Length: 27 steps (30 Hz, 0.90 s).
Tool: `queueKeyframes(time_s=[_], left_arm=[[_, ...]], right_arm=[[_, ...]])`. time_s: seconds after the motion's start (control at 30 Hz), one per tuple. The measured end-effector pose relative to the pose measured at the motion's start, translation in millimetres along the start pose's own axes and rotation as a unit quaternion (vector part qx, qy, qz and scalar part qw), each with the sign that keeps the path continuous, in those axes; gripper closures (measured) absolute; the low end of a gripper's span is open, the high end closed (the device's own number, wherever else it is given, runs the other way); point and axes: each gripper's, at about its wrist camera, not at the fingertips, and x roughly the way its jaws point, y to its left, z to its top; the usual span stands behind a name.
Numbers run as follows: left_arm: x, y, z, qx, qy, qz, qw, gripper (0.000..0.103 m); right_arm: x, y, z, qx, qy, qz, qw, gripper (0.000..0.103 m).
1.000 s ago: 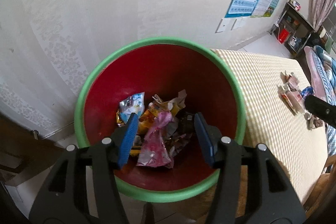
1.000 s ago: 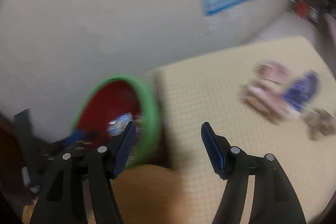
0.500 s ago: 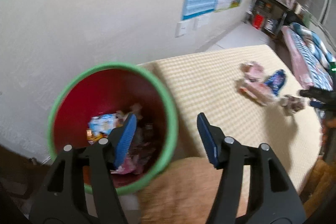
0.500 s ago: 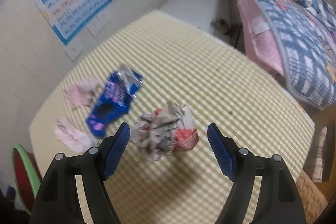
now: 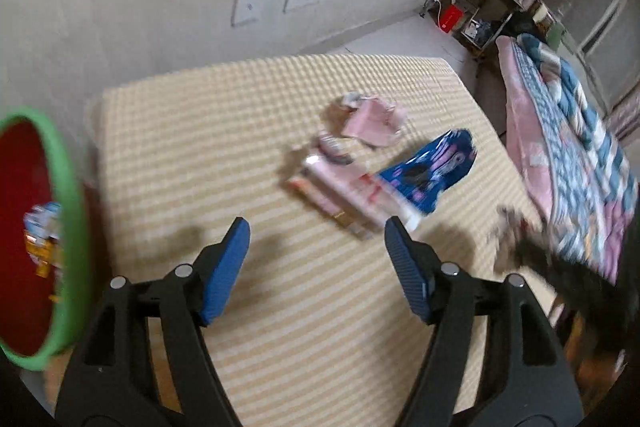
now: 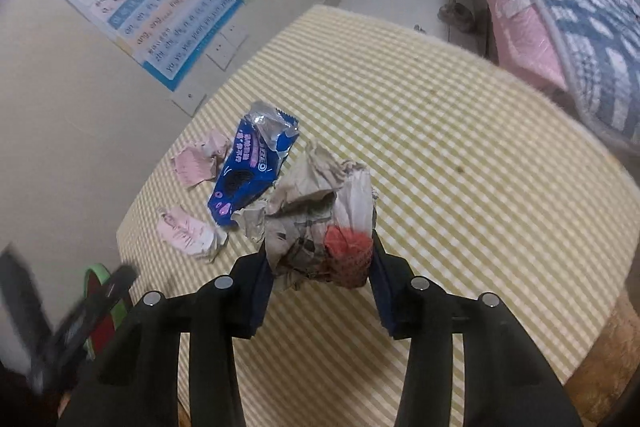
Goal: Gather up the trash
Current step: 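Grasp the pink wrapper with the left gripper while the right grasps the crumpled paper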
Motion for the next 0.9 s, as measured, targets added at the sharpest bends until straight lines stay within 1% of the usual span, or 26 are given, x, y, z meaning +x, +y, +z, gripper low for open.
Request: queueKeyframes(time_s=[0.1, 0.13, 0.2, 0.27, 0.33, 0.37, 0.4, 0.43, 0.47, 0.5, 0.53, 0.63, 0.67, 0.7, 0.73, 0.83, 0.9], left_arm=[[20, -14, 11, -0.015, 0.002, 0.016, 0.9997, 0.035], [25, -18, 14, -0.016, 0.004, 0.020, 0.9997, 0.032], [39, -27, 18, -0.009, 0.018, 0.034, 0.9992, 0.032], [46, -32, 20, -0.013, 0.021, 0.035, 0.9991, 0.031], [54, -38, 20, -0.004, 0.030, 0.047, 0.9984, 0.030], [61, -43, 17, 0.005, 0.045, 0.052, 0.9976, 0.030], [63, -45, 15, 0.010, 0.050, 0.053, 0.9973, 0.030], [64, -47, 12, 0.016, 0.053, 0.053, 0.9970, 0.032], [66, -50, 9, 0.027, 0.056, 0.054, 0.9966, 0.037], [66, -53, 5, 0.040, 0.061, 0.056, 0.9958, 0.055], [67, -54, 1, 0.049, 0.069, 0.052, 0.9951, 0.061], [59, -55, -5, 0.069, 0.068, 0.044, 0.9943, 0.068], [57, -55, -7, 0.075, 0.070, 0.044, 0.9938, 0.069], [51, -53, -10, 0.083, 0.069, 0.044, 0.9932, 0.085], [46, -52, -13, 0.091, 0.070, 0.045, 0.9924, 0.087], [27, -48, -26, 0.123, 0.069, 0.049, 0.9888, 0.087], [15, -49, -39, 0.151, 0.065, 0.056, 0.9847, 0.087]], right_arm=[[-7, -6, -4, 0.002, 0.000, 0.002, 1.000, 0.059], [-8, -9, -6, 0.005, 0.005, 0.004, 1.000, 0.059], [-9, -11, -9, 0.010, 0.011, 0.009, 1.000, 0.058], [-13, -10, -13, 0.007, 0.012, 0.010, 1.000, 0.058], [-17, -6, -17, -0.005, 0.009, 0.008, 1.000, 0.057], [-18, -3, -19, -0.013, 0.009, 0.007, 1.000, 0.057], [-8, 3, -15, -0.019, 0.009, 0.005, 1.000, 0.057], [-8, 5, -17, -0.023, 0.009, 0.005, 1.000, 0.057], [-8, 8, -17, -0.028, 0.009, 0.005, 1.000, 0.057], [-7, 10, -18, -0.031, 0.010, 0.005, 0.999, 0.057], [-7, 11, -18, -0.032, 0.010, 0.005, 0.999, 0.057], [-9, 12, -20, -0.033, 0.008, 0.008, 0.999, 0.057], [-10, 11, -20, -0.032, 0.007, 0.009, 0.999, 0.057], [-11, 10, -20, -0.031, 0.006, 0.009, 0.999, 0.057], [-12, 9, -21, -0.029, 0.005, 0.009, 1.000, 0.057], [-13, 5, -21, -0.021, 0.003, 0.004, 1.000, 0.057], [-11, 1, -21, -0.012, 0.005, 0.001, 1.000, 0.057]])
